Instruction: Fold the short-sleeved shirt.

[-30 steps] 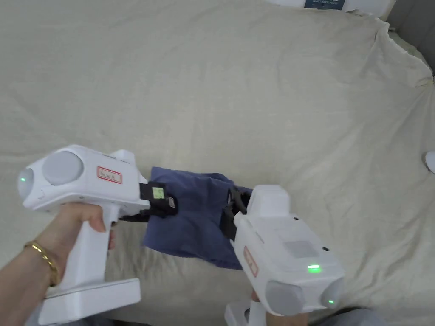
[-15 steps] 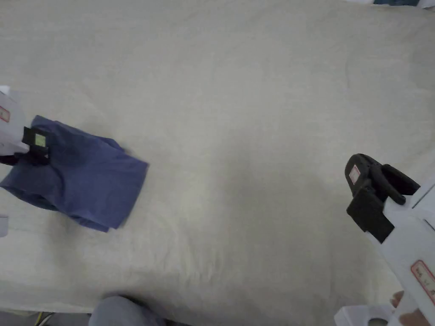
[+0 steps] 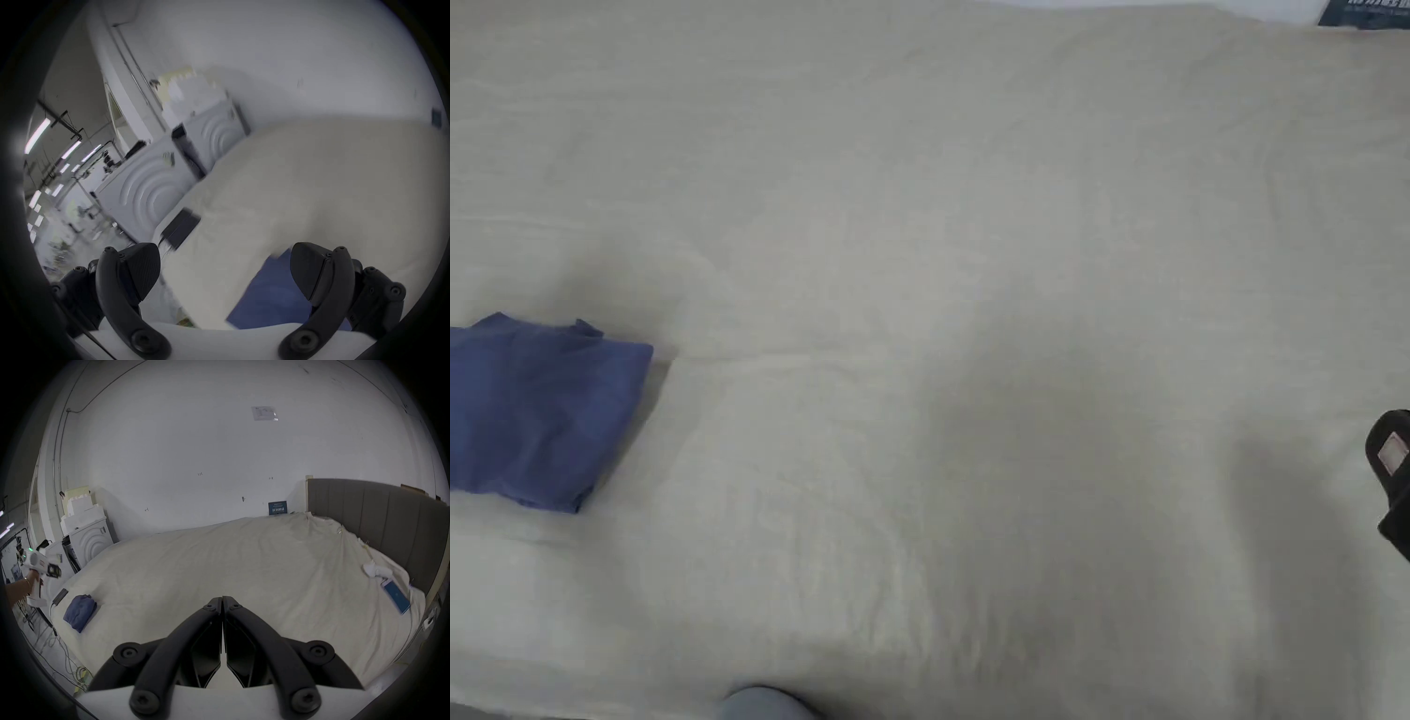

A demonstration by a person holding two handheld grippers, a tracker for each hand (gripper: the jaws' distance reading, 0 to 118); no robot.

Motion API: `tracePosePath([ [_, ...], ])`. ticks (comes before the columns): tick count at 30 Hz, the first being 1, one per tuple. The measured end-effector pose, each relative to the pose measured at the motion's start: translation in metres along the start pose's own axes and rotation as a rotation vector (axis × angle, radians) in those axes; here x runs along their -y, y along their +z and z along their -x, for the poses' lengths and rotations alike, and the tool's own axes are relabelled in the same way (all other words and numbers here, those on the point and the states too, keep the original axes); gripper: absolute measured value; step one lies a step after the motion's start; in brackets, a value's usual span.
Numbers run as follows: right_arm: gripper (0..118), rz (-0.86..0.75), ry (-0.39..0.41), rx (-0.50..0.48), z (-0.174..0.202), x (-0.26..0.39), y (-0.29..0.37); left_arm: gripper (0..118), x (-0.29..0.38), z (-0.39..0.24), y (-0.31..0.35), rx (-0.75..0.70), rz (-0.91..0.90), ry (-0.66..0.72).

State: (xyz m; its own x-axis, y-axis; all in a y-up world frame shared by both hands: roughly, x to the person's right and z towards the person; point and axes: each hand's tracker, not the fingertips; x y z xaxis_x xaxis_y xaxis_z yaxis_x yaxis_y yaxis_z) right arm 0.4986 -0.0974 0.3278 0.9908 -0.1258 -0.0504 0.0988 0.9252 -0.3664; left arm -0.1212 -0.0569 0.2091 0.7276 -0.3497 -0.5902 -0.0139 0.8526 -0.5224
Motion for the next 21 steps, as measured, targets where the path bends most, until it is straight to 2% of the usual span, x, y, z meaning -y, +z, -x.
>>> tracePosePath([
  [1,0,-0.014,0.009,0.007,-0.005,-0.007,0.004,101,-0.007,-0.003,0.021,0.035,-0.068,0.032],
  [2,0,-0.028,0.015,0.010,-0.010,-0.013,0.008,86,-0.013,-0.006,0.041,0.087,-0.117,0.051],
  [5,0,-0.084,0.064,0.017,-0.025,-0.036,0.022,73,-0.023,-0.023,0.112,0.266,-0.271,0.148],
  [6,0,-0.099,0.081,0.018,-0.030,-0.043,0.026,56,-0.022,-0.031,0.136,0.327,-0.316,0.179],
  [7,0,-0.115,0.088,0.019,-0.035,-0.050,0.031,34,-0.021,-0.041,0.158,0.397,-0.347,0.196],
  [8,0,-0.123,0.091,0.014,-0.040,-0.055,0.034,7,-0.020,-0.051,0.175,0.440,-0.361,0.201],
  [9,0,-0.123,0.094,0.015,-0.044,-0.059,0.037,0,-0.017,-0.063,0.195,0.474,-0.374,0.197],
  [11,0,-0.134,0.113,0.016,-0.050,-0.063,0.042,0,-0.008,-0.082,0.228,0.566,-0.401,0.145],
  [13,0,-0.139,0.120,0.011,-0.057,-0.061,0.047,0,0.007,-0.103,0.259,0.595,-0.455,0.108],
  [16,0,-0.144,0.117,-0.013,-0.062,-0.054,0.051,0,0.029,-0.127,0.285,0.686,-0.439,0.117],
  [21,0,-0.133,0.113,-0.038,-0.061,-0.037,0.055,0,0.069,-0.155,0.304,0.722,-0.401,0.085],
])
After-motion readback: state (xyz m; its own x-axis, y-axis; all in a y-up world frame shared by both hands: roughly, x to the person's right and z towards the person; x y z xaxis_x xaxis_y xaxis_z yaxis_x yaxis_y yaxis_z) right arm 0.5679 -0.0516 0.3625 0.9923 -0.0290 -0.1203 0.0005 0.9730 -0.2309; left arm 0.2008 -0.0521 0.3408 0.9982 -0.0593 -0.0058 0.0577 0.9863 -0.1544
